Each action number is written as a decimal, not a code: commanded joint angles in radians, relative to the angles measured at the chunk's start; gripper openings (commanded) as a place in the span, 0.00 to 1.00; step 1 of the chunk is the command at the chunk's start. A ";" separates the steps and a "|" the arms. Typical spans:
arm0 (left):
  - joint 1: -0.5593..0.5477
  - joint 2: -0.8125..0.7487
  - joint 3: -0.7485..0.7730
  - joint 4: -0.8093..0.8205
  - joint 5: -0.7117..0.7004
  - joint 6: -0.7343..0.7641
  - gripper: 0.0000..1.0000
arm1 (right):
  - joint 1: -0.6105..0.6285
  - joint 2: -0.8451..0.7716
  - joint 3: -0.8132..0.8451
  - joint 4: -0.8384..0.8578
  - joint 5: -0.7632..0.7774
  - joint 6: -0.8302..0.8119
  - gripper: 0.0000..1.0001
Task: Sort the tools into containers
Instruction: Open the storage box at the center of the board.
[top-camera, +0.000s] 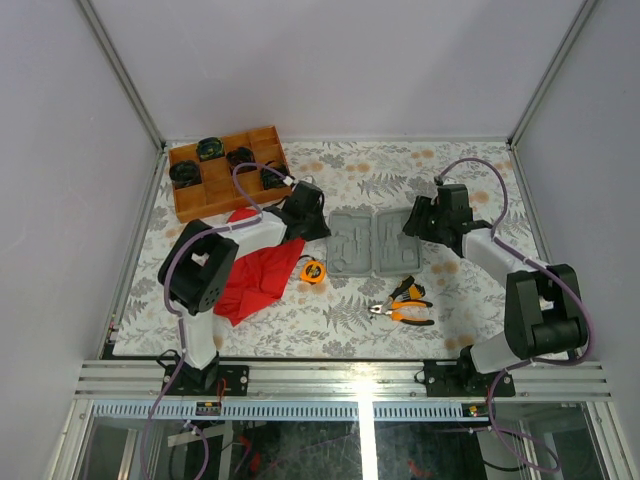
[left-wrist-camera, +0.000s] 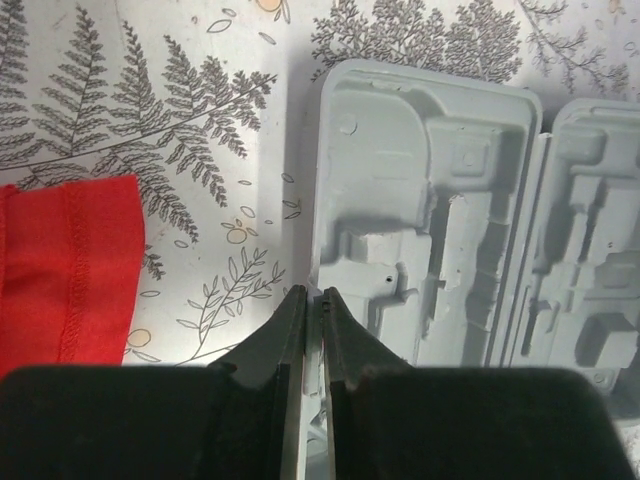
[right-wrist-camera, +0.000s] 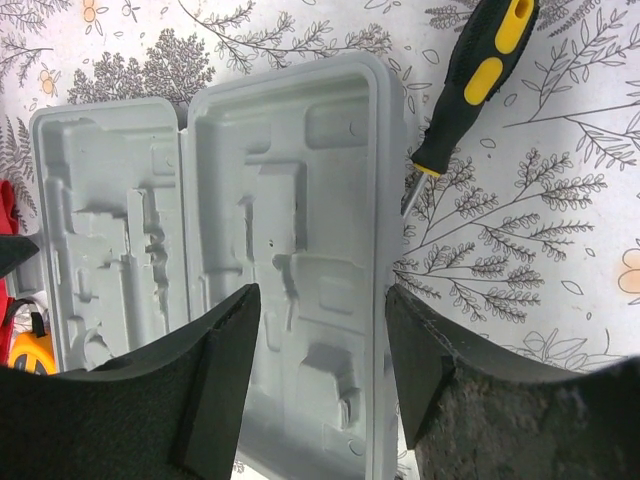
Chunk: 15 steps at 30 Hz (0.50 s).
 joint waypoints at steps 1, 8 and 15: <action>-0.010 0.025 0.001 0.044 0.042 -0.027 0.00 | 0.006 -0.055 -0.008 -0.003 -0.014 -0.004 0.60; 0.028 -0.061 -0.090 0.015 -0.012 0.004 0.00 | 0.005 -0.086 -0.025 0.008 -0.083 -0.006 0.61; 0.060 -0.155 -0.251 0.015 -0.069 0.035 0.00 | 0.004 -0.065 -0.042 0.053 -0.143 -0.006 0.64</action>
